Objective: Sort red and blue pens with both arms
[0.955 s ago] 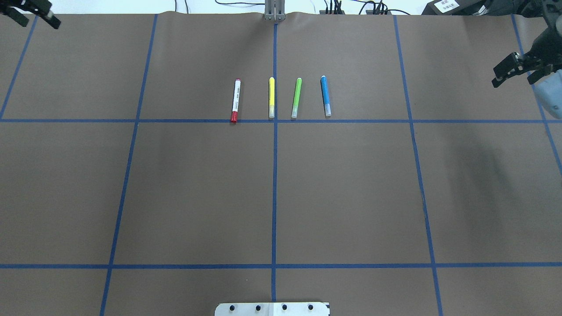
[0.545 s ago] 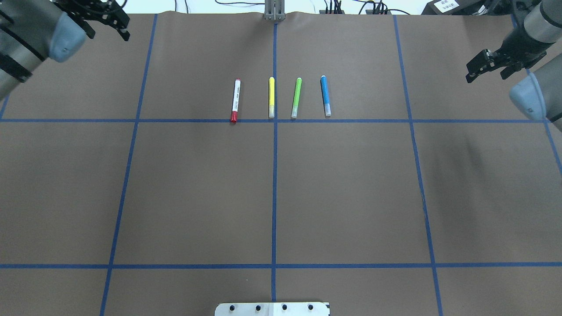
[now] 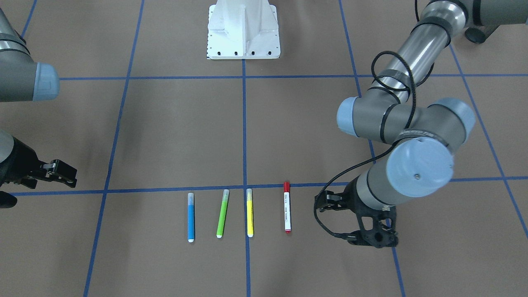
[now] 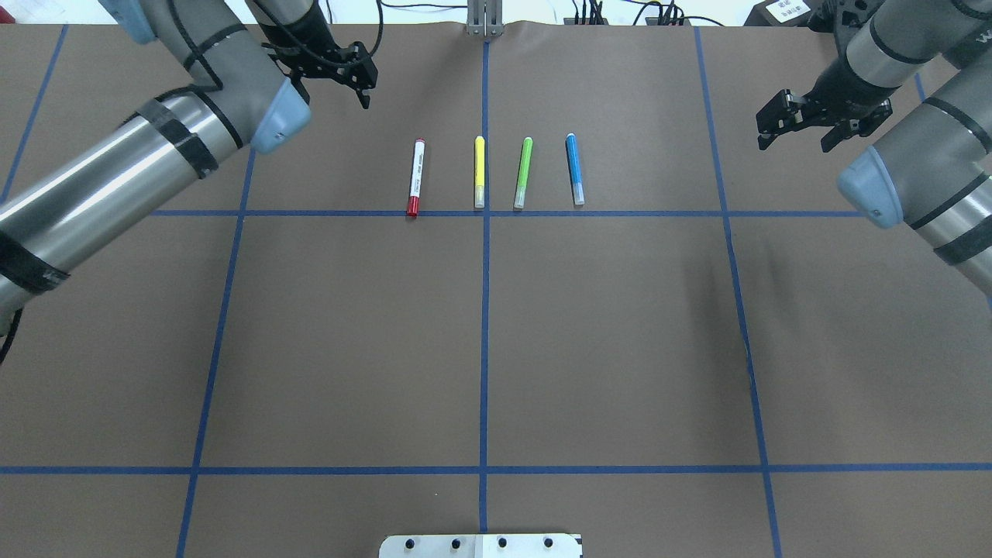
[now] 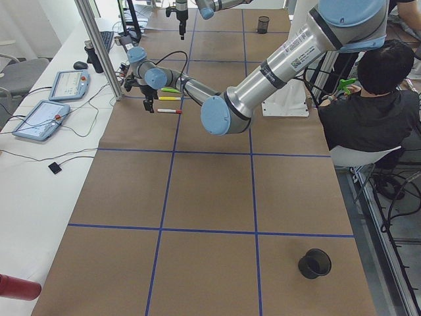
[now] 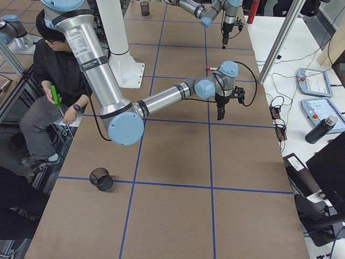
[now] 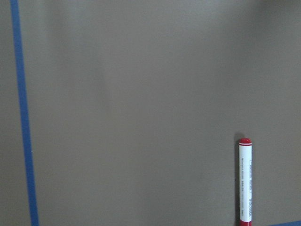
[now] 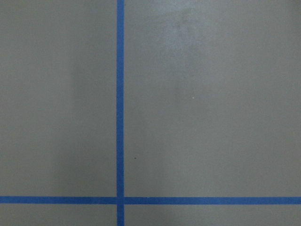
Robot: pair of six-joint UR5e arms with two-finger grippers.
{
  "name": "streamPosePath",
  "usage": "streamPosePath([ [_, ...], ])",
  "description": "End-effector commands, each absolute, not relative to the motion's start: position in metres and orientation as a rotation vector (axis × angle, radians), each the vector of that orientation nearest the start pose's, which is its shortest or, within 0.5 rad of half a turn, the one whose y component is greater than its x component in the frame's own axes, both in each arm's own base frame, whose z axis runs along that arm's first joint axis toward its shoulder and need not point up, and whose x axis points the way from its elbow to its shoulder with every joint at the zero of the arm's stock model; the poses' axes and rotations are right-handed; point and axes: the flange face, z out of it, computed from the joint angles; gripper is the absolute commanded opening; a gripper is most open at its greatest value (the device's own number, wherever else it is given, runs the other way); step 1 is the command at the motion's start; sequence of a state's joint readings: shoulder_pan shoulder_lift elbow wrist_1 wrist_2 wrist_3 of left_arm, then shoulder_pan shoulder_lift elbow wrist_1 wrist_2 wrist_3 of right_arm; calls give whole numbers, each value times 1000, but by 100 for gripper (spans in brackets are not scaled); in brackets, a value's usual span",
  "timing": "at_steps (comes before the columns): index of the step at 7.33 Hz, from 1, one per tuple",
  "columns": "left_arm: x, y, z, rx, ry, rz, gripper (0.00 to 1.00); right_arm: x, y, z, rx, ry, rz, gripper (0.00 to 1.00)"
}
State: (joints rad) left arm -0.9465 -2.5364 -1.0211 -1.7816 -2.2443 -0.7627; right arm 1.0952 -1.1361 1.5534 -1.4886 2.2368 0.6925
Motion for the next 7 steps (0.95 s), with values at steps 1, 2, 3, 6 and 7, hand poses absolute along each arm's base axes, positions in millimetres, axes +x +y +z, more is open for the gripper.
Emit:
streamPosePath([
  [1, 486, -705, 232, 75, 852, 99, 100, -253, -636, 394, 46, -815, 31, 100],
  [2, 504, -693, 235, 73, 858, 124, 99, -272, -636, 384, 42, -817, 6, 100],
  [3, 518, -684, 235, 60, 867, 111, 97, -278, -636, 383, 36, -819, 13, 100],
  [6, 554, -663, 240, 83, 845, 97, 91, -283, -634, 383, 34, -819, 7, 100],
  [7, 560, -661, 246, 83, 845, 103, 88, -285, -638, 380, 34, -819, 7, 100],
])
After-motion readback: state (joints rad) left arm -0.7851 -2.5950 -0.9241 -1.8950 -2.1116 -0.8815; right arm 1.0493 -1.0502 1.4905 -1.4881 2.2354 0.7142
